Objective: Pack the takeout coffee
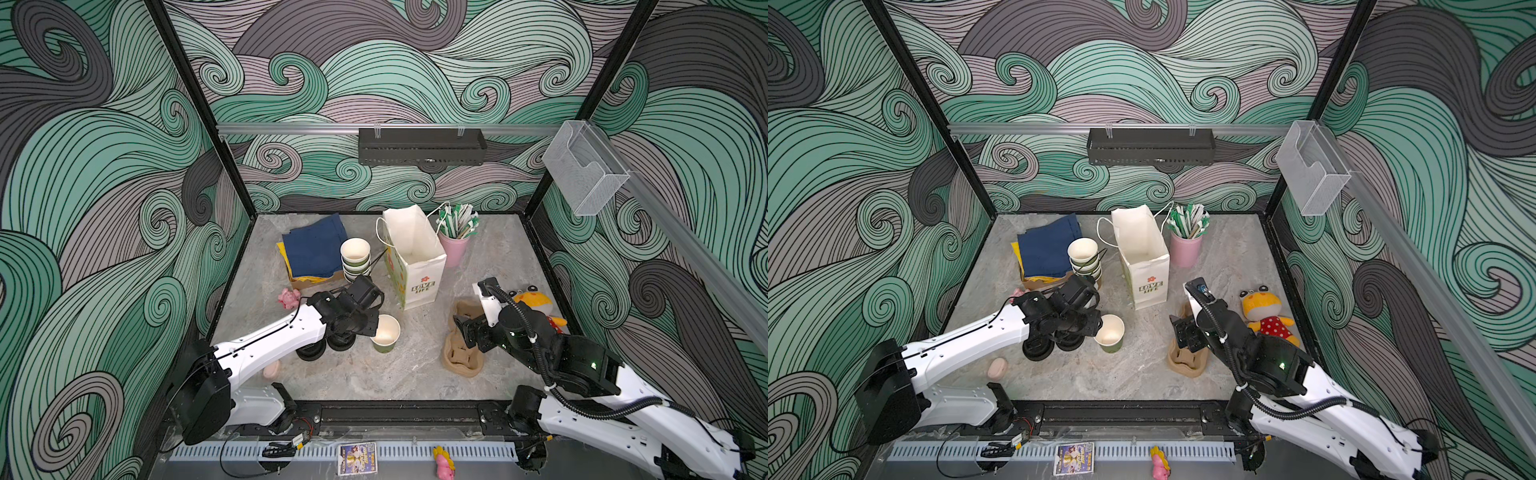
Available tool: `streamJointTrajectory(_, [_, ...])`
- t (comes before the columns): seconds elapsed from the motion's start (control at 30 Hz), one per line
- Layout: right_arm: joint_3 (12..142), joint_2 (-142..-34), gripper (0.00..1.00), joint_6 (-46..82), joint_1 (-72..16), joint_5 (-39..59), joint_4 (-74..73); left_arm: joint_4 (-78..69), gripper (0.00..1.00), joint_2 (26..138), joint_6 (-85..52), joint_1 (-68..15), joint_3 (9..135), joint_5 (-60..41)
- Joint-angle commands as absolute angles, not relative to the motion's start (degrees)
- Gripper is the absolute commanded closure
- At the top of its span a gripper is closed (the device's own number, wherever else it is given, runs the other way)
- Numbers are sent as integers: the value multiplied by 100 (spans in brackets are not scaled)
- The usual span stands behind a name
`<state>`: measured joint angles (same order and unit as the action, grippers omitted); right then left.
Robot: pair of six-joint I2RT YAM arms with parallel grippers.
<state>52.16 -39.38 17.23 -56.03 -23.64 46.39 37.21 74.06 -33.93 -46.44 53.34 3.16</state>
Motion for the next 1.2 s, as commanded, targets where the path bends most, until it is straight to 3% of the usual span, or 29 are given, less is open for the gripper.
streamJointTrajectory(0.0, [5384,-3922,14,1776,-5590,-2453,4899,3850,35,7036,-3398,-4676,5595,714])
streamJointTrajectory(0.17, [5793,-4242,14,1341,-5588,-1834,5094,3830,24,6131,-3601,-4643,5822,1472])
streamJointTrajectory(0.27, [6253,-4823,14,908,-5684,-646,4977,3551,23,5382,-3676,-4418,5735,2105])
streamJointTrajectory(0.5, [7847,-7207,14,305,-6348,380,4870,4307,24,4862,-4360,-2265,6342,2464])
streamJointTrajectory(0.77, [9108,-9338,12,405,-6796,560,4659,5316,24,4328,-4983,-1003,6521,2484])
streamJointTrajectory(1.17, [12201,-12390,9,1698,-6892,37,6342,6530,27,3674,-5112,-904,7293,3531])
